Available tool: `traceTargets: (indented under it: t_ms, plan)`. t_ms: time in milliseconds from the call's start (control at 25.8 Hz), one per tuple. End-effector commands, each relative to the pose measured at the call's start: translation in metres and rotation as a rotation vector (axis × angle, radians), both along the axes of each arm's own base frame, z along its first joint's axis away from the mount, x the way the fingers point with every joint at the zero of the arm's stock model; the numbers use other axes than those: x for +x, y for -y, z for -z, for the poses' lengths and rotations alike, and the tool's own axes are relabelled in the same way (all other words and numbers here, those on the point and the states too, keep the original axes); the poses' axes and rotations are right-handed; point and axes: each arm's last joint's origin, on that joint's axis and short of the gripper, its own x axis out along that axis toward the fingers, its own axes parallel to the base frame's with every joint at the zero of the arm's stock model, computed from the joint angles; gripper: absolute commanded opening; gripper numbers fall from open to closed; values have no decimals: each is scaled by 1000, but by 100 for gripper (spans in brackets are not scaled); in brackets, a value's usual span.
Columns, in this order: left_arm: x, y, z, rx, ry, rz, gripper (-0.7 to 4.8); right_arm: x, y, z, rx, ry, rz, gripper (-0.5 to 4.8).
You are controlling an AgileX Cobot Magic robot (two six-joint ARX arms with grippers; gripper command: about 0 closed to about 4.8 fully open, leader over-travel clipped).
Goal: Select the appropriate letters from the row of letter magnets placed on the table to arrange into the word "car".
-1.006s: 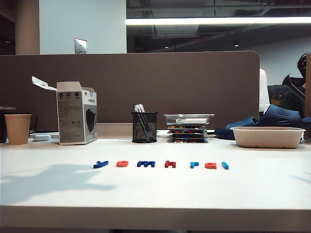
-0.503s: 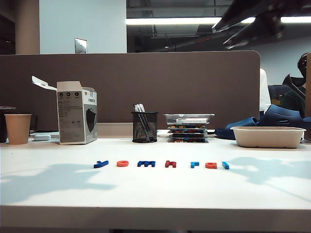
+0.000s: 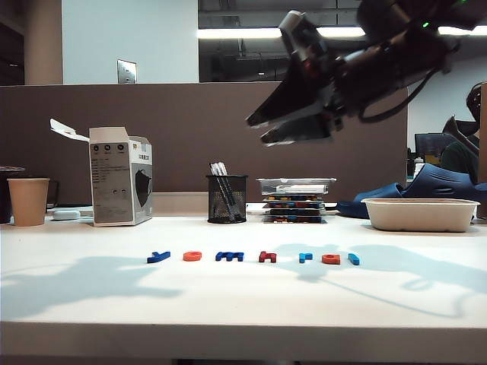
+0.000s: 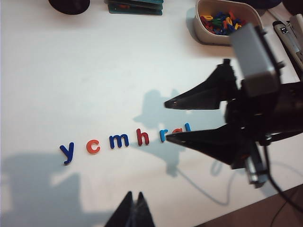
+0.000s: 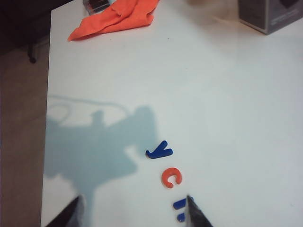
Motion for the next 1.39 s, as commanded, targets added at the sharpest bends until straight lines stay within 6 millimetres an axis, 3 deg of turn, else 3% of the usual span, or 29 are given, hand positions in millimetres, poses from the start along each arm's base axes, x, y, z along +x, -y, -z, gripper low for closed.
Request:
traceTargets:
  t_ms: [39,271,580,774,967,1393]
  plan:
    - [-1,0,-3,-6,14,1,-6,4,-18,9,9,52,-48,275]
    - [-1,0,-3,-6,15,1,-6,8,-38,27,-17,44,-84,275]
    - [-1,0,-3,-7,15,1,-6,36,-62,41,-59,13,-117,274]
    - [-1,0,-3,-6,15,2,-6,44,-69,51,-110,15,-122,274]
    - [-1,0,-3,-7,16,1,-6,43,-72,58,-131,10,-132,274]
    - [0,0,-3,-5,14,1,-6,26,-103,74,-276,48,-110,274]
